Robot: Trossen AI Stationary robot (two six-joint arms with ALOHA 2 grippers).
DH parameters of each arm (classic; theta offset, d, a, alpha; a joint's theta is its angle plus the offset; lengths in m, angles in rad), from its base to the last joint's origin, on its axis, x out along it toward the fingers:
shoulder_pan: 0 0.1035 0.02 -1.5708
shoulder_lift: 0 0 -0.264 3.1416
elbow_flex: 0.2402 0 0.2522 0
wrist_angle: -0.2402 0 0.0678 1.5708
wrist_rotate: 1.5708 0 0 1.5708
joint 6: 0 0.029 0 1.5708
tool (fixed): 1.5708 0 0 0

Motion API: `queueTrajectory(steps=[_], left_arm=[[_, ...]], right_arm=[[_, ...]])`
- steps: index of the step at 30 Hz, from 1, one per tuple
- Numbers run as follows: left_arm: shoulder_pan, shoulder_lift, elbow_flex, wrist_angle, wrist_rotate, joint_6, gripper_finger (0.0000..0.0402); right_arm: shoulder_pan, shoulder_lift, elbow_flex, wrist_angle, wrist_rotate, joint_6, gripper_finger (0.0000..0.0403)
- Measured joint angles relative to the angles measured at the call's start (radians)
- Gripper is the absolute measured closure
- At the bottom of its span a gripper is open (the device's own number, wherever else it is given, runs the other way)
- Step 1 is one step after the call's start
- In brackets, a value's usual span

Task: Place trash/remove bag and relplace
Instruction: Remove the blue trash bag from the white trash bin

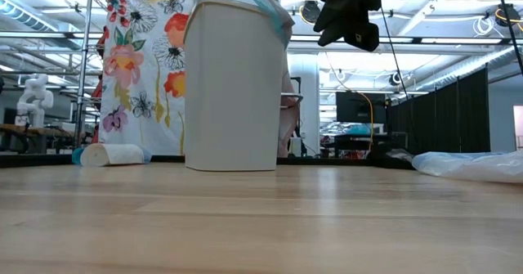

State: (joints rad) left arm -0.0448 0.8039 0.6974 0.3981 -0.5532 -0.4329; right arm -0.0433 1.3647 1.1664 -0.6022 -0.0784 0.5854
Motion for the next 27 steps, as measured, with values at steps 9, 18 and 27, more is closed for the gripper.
queueTrajectory(steps=[9,18,27], left_arm=[[-0.005,0.0,0.016,-0.108,0.069,0.134,0.0337],[0.015,-0.006,0.018,-0.136,0.095,0.131,0.0336],[0.081,-0.12,0.018,-0.288,0.157,0.183,0.0277]], right_arm=[[0.0,0.0,0.0,0.0,0.043,0.066,0.0284],[0.0,0.0,0.0,0.001,0.055,0.192,0.0284],[0.001,0.0,0.0,0.003,0.086,0.339,0.0284]])
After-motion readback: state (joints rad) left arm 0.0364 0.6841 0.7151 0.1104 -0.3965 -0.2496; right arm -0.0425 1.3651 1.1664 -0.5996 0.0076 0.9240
